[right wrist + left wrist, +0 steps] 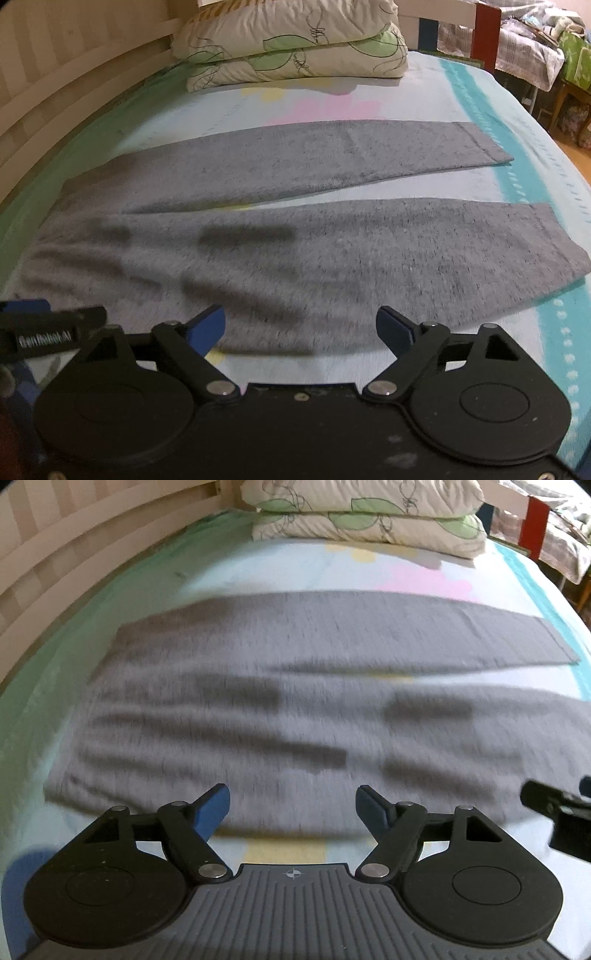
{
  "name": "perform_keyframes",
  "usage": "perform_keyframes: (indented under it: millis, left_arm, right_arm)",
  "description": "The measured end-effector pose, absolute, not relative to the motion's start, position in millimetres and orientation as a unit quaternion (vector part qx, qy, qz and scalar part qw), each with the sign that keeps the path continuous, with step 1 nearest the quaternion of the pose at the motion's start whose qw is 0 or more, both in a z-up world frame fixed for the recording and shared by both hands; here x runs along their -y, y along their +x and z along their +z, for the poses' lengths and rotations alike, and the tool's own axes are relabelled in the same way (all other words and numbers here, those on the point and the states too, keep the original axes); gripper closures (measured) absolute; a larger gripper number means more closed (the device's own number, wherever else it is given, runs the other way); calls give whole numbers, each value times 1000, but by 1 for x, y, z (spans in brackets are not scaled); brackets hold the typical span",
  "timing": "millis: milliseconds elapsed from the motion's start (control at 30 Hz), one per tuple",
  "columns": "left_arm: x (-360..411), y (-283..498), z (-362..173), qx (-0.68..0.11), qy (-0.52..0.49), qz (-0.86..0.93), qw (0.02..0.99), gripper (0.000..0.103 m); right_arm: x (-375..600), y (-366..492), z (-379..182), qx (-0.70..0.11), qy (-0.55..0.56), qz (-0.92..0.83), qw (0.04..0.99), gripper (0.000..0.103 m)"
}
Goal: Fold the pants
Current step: 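Move the right gripper to a pant leg cuff and close on it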
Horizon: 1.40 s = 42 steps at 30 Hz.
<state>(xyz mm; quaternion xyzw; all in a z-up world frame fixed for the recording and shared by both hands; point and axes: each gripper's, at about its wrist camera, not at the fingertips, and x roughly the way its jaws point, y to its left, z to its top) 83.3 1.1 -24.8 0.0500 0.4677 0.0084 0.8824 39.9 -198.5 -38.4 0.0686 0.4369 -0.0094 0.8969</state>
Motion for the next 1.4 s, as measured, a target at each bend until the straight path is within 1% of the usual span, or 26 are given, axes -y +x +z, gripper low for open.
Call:
perform_keyframes:
  millis: [33,267,400,633,767,933,1067,1133,1200,1233,1267,1300,1333,1367,1400]
  left_arm:
    - [-1,93,-25,-466,49,9,883,29]
    - [-1,169,-30,-458,42,10,888,29]
    - [2,217,-40,-456,37,10,889,29]
    - [4,277,-72,-452,44,17,891,29]
    - [-1,286,-88,-459,45,7,887,29]
    - [-5,291,-97,-462,40,-11,886,28]
    - [-8,294,-98,-452,40,-15,891,28]
    - [-8,295,-99,-449,40,-16,893,28]
    - [-8,297,-99,-448,37,-15,893,28]
    - [-8,296,-99,-448,36,-15,893,28]
    - [-8,296,-98,-448,36,-16,893,28]
    - [-8,296,-98,-448,36,-16,893,28]
    - [-8,295,-98,-449,35,-16,893,28]
    - [-9,295,-97,-450,33,-16,892,28]
    - [-10,294,-96,-450,30,-17,893,28]
  right_arm:
    - [202,47,-40,-441,73,-7,895,11]
    - [224,112,-47,-453,106,-11,885,26]
    - [231,163,-46,-450,97,-14,888,31]
    - [248,269,-41,-433,77,-39,897,32]
    - [266,324,-51,-434,114,-68,891,32]
    - [297,394,-80,-448,165,-128,869,31]
    - [316,426,-102,-454,222,-179,844,31]
    - [323,435,-110,-456,245,-198,832,28]
    - [324,443,-110,-451,241,-213,832,29]
    - [323,447,-109,-459,231,-219,830,33]
    - [321,450,-109,-466,217,-227,827,46]
    - [317,451,-108,-474,195,-241,824,67]
    - [311,450,-108,-483,164,-255,822,76]
    - [307,449,-108,-487,142,-254,824,81]
    - [305,444,-107,-488,133,-246,827,90]
